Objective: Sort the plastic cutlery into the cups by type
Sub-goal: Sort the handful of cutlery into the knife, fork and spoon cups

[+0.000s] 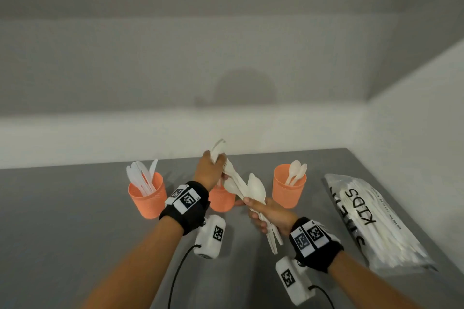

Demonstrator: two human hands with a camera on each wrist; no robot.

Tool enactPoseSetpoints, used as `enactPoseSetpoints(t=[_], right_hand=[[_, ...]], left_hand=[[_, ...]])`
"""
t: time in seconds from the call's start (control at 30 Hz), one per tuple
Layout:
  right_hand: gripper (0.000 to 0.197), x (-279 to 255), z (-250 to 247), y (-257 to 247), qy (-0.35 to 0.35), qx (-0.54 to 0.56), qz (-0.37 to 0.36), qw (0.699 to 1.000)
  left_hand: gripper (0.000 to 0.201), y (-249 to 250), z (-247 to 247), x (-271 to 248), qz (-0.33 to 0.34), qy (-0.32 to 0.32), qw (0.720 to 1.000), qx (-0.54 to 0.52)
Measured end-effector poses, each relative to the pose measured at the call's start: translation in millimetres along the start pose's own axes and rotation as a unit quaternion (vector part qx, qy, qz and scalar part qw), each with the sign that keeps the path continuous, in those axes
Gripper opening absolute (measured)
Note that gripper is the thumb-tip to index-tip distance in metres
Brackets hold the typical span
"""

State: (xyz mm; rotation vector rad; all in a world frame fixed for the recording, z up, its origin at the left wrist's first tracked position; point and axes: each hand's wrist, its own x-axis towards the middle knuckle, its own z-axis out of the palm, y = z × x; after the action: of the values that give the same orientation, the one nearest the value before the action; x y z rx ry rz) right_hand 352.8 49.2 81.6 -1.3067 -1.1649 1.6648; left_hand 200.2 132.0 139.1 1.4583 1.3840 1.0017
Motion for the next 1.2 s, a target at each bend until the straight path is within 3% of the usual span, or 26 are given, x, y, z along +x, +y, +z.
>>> enactPoseSetpoints(t=[0.1,0.23,0.37,0.5,0.6,0.67,0.77,0.93,1.1,1.2], right_hand=[[0.022,-2,1,-2,0.013,0.004,-0.009,1.000],[0.032,-7,4,-3,0.022,-0.022,-0.025,0.999],[0.036,-12,1,-1,0.049,-0.029,-0.028,0.998],[0.042,-13,-10,4,0.113,-0.033,-0.043,0.992],[0.040,-13,-19,6,0.141,-0.018,-0.060,0.988],[0.038,-13,-21,4,0.138,-0.030,-0.066,0.988],[0.034,-10,-21,1,0.125,-0.043,-0.067,0.989],[0.016,-3,-22,3,0.126,-0.064,-0.086,0.986],[0.017,7,-27,-6,0.165,-0.103,-0.090,0.977],[0.027,10,-36,-15,0.210,-0.064,-0.089,0.972]], left_hand=[[0.016,-1,3,-7,-0.042,-0.024,0.995,-0.091],[0.011,-7,16,-14,-0.071,-0.056,0.986,-0.140],[0.021,3,21,-15,-0.072,0.012,0.978,-0.196],[0.017,15,9,-6,-0.089,0.078,0.925,-0.360],[0.017,13,1,-2,-0.066,0.074,0.954,-0.282],[0.017,7,6,-7,-0.075,0.017,0.981,-0.178],[0.031,2,24,-23,-0.076,-0.055,0.990,-0.103],[0.037,0,48,-33,-0.032,-0.045,0.998,-0.027],[0.041,3,58,-37,-0.032,-0.110,0.991,-0.073],[0.036,-7,57,-29,-0.073,-0.097,0.983,-0.140]])
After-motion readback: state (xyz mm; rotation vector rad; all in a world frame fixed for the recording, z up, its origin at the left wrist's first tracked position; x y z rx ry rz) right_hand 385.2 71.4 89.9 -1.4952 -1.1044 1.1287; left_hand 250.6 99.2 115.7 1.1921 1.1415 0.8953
